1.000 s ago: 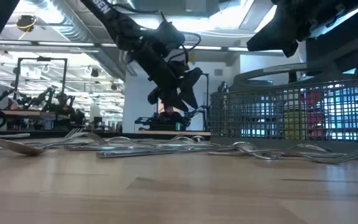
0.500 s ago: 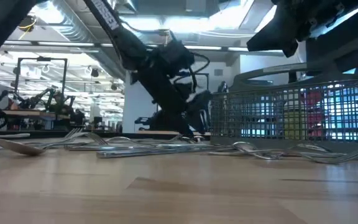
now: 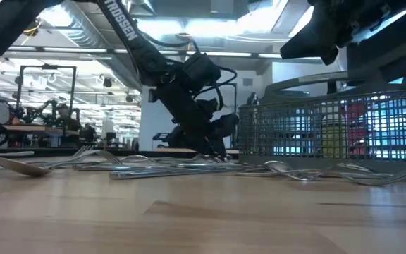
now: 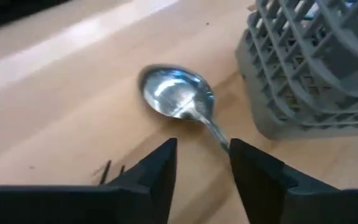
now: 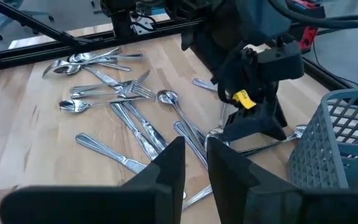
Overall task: Sort silverware
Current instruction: Put the silver spoon into the gray silverware organizer
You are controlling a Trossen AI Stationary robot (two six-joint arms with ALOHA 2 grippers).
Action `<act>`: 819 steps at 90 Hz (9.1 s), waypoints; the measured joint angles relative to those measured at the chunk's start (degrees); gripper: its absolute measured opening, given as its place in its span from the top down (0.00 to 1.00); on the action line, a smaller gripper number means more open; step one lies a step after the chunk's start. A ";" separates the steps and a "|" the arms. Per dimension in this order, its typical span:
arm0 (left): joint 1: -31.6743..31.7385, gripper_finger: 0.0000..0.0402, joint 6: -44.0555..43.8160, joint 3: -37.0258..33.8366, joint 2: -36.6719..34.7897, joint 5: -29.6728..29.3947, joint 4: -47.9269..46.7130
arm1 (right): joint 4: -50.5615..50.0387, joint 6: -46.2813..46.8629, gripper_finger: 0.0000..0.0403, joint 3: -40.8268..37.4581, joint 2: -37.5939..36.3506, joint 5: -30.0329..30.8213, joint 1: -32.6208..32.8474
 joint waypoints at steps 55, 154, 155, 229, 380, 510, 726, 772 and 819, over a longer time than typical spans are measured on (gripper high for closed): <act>-1.12 0.80 -0.99 0.02 0.31 1.85 5.31 | -0.11 -0.02 0.87 0.00 0.00 0.06 0.00; -0.48 0.98 7.03 3.10 3.92 -2.80 -0.43 | -0.34 -0.04 0.87 -0.02 0.00 0.08 -0.02; -0.45 0.98 7.16 3.10 3.71 -2.83 -0.83 | -0.37 -0.04 0.87 -0.02 0.00 0.08 -0.02; -5.01 1.00 15.84 0.59 -22.02 -12.55 9.89 | -0.18 -0.31 0.87 -0.07 -0.02 -0.29 0.00; -7.47 1.00 9.73 2.38 2.75 3.05 65.34 | 14.01 -22.30 0.87 -0.02 8.41 4.69 -15.28; -3.01 1.00 25.64 2.38 2.62 3.58 58.20 | 1.42 -7.28 0.87 -0.02 8.39 -0.62 -3.89; -2.04 1.00 24.74 2.38 2.64 3.40 58.66 | 1.51 -7.38 0.87 -0.02 8.45 -1.05 -3.89; -1.70 1.00 27.01 2.38 2.73 3.38 57.17 | 1.51 -7.38 0.87 -0.02 8.46 -1.05 -3.89; -1.67 0.97 24.78 2.36 2.73 3.42 54.59 | 1.51 -7.38 0.87 -0.02 8.46 -1.05 -3.89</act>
